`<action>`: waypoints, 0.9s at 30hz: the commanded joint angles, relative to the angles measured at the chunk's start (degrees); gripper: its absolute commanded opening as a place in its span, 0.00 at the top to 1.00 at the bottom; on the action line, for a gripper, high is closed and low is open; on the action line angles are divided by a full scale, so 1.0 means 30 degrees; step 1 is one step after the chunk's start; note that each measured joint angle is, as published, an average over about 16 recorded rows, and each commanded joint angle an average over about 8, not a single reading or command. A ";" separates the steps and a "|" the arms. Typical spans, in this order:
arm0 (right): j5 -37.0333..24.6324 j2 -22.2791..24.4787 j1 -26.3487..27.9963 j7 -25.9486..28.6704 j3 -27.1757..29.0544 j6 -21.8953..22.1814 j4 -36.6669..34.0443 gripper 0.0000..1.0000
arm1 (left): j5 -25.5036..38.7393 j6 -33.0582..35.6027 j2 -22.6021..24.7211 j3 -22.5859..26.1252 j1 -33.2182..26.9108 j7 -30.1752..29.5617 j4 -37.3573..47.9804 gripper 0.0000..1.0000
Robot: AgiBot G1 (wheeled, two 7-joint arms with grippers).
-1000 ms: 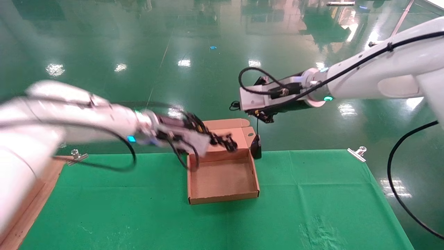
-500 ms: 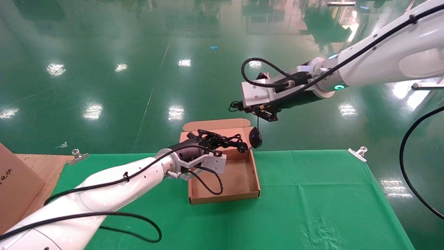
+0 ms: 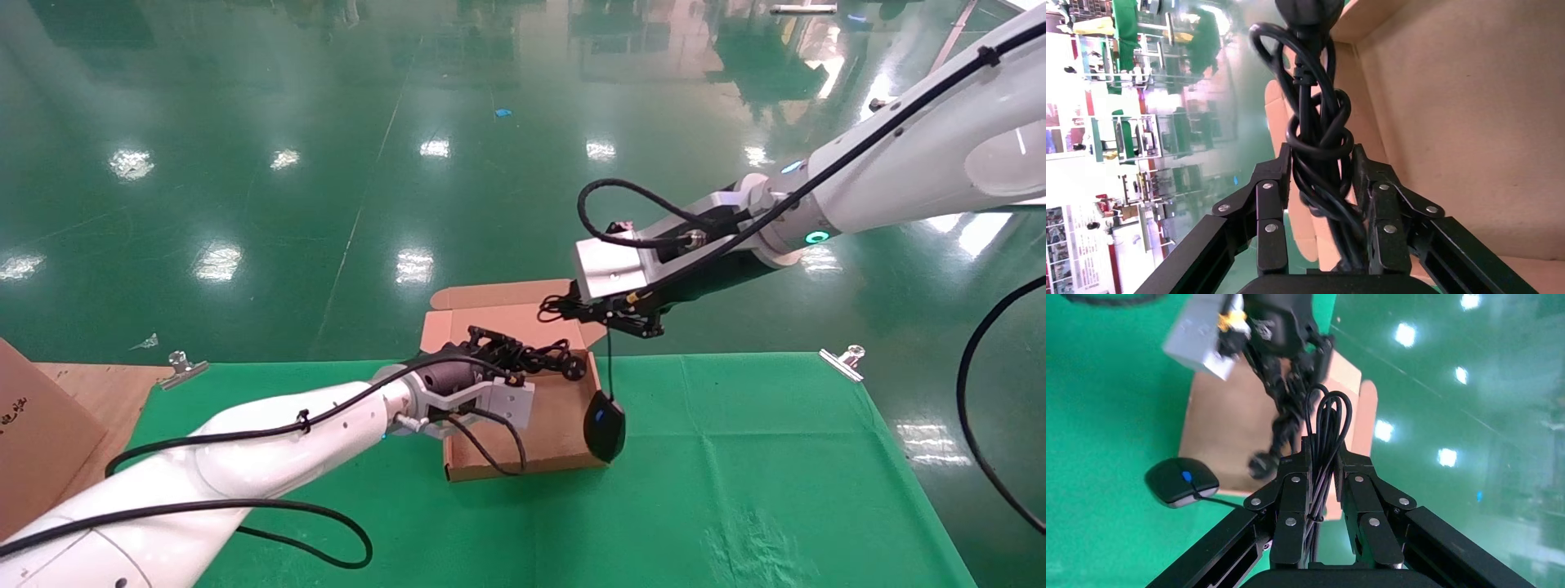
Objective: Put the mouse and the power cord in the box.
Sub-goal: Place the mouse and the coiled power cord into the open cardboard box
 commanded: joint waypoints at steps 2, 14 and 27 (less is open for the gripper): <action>0.0205 -0.0039 -0.0028 -0.0049 -0.0035 -0.0222 -0.0011 1.00 | -0.0426 -0.0187 -0.0003 0.0452 -0.0060 -0.0089 -0.0016 0.00; 0.0781 -0.0265 -0.0681 0.0654 -0.0710 0.2101 0.1590 1.00 | -0.2673 0.2865 -0.0853 0.0784 -0.2256 -0.0269 0.1893 0.00; 0.2237 -0.0464 -0.3859 0.2823 -0.3876 0.7937 0.6356 1.00 | -0.7935 1.1891 -0.6941 -0.2591 -0.2488 0.3765 0.1222 0.00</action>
